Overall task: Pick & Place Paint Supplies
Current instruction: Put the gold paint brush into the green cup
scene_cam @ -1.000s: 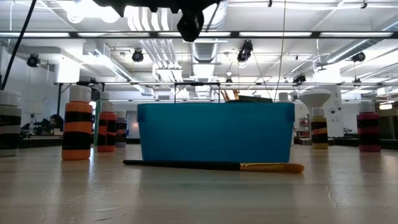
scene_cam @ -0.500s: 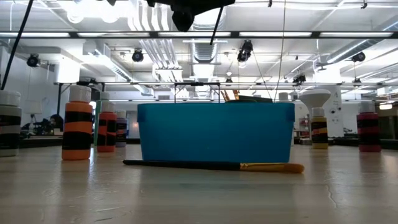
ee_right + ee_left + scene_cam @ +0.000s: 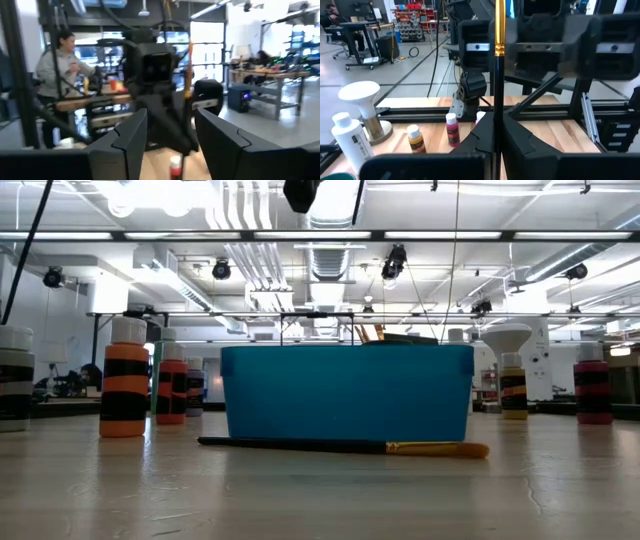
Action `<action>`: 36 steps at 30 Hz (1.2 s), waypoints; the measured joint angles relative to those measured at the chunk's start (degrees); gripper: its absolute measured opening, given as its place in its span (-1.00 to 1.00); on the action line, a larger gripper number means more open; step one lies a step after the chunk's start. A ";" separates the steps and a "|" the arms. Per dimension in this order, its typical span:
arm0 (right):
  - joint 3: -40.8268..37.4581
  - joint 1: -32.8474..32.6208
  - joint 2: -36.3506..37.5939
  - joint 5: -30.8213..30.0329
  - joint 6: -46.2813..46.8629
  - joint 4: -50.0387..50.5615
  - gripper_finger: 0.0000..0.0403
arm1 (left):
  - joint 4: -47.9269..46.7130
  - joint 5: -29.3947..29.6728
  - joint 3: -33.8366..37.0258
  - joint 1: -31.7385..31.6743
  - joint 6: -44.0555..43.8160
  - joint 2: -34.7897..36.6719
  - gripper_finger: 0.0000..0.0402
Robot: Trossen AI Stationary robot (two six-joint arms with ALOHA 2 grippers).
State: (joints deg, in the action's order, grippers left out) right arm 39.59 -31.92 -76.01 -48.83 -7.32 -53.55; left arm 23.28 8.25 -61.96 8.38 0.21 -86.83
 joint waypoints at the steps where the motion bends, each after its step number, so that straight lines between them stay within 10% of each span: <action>1: 0.34 0.55 0.00 -0.01 -0.53 -0.16 -0.22 | -0.03 0.03 -0.12 0.00 0.01 -0.01 -0.92; 36: 4.42 7.91 -2.12 6.21 5.23 3.81 -0.37 | -0.12 -0.04 -0.54 0.09 0.68 -0.01 -0.92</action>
State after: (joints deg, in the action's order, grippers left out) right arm 44.01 -24.01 -78.13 -42.62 -2.09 -49.74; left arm 23.16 8.21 -62.50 8.47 0.89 -86.83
